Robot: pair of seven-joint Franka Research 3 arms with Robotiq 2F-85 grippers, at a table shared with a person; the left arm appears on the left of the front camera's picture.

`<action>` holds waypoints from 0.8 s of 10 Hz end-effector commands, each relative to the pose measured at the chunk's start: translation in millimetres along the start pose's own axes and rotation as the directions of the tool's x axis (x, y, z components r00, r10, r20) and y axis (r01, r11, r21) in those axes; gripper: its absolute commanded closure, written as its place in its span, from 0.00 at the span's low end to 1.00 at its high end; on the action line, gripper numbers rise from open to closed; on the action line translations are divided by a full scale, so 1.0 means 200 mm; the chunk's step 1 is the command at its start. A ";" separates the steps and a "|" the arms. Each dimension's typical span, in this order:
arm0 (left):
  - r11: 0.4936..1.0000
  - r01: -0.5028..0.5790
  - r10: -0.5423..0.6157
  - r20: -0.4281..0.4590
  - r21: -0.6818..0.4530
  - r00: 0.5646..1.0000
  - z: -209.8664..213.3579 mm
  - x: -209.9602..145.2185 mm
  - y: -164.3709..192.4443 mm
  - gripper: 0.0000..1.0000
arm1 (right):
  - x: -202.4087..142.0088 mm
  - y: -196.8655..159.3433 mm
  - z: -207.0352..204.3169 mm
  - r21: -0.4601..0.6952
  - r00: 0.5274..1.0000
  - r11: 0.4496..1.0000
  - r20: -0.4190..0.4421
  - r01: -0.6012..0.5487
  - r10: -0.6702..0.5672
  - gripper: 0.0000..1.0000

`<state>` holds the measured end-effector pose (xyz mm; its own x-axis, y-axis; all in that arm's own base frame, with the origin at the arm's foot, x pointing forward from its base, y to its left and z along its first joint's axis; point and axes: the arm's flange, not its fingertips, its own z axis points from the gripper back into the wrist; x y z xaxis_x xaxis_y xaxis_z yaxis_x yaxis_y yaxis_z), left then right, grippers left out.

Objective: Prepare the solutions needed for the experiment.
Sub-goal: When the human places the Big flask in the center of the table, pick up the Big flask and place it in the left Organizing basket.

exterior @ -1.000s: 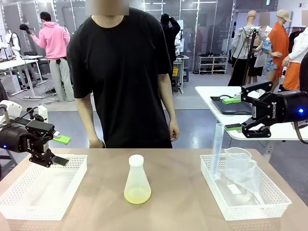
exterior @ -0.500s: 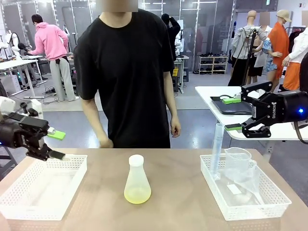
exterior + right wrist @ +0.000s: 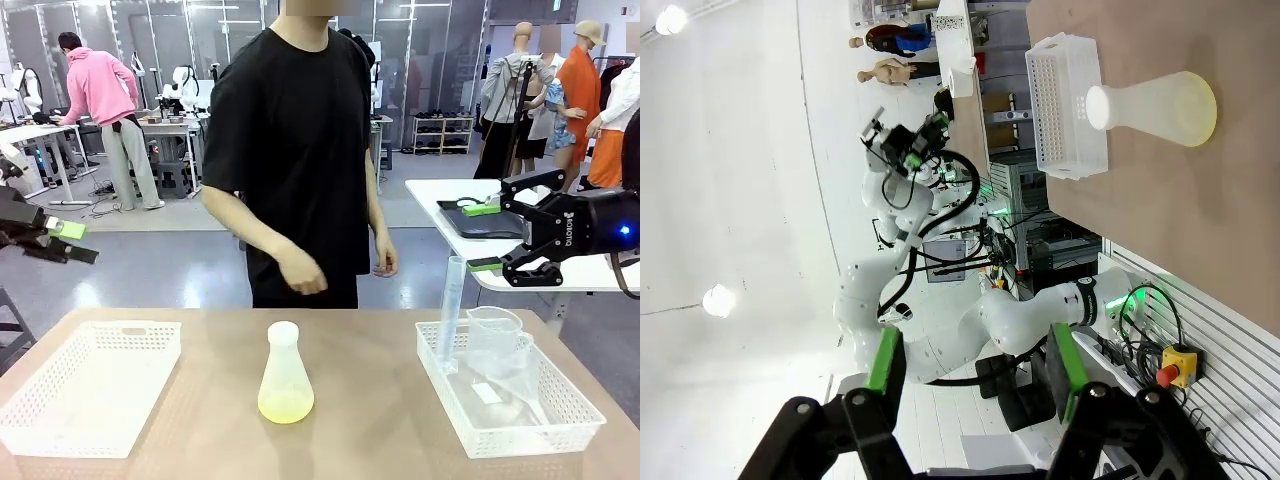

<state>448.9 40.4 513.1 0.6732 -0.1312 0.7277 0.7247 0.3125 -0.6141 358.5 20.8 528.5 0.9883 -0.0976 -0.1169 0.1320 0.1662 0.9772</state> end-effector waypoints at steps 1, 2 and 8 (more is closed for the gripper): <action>0.991 0.131 -0.132 0.030 0.022 0.991 0.03 0.22 0.20 0.00 | -0.01 0.01 0.00 0.004 1.000 1.000 0.002 -0.007 0.007 0.28; 0.985 0.173 -0.174 0.053 0.028 0.983 0.05 0.31 0.25 0.00 | -0.01 0.01 0.00 0.004 1.000 1.000 0.002 -0.007 0.007 0.28; 0.981 0.191 -0.193 0.064 0.039 0.979 0.07 0.39 0.29 0.00 | -0.01 0.01 0.00 0.004 1.000 1.000 0.002 -0.007 0.007 0.28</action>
<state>548.0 63.2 538.9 0.5067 -0.1226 0.8534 0.8353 0.3148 -0.4508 358.3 21.0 528.6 0.9884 -0.0975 -0.1163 0.1314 0.1669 0.9772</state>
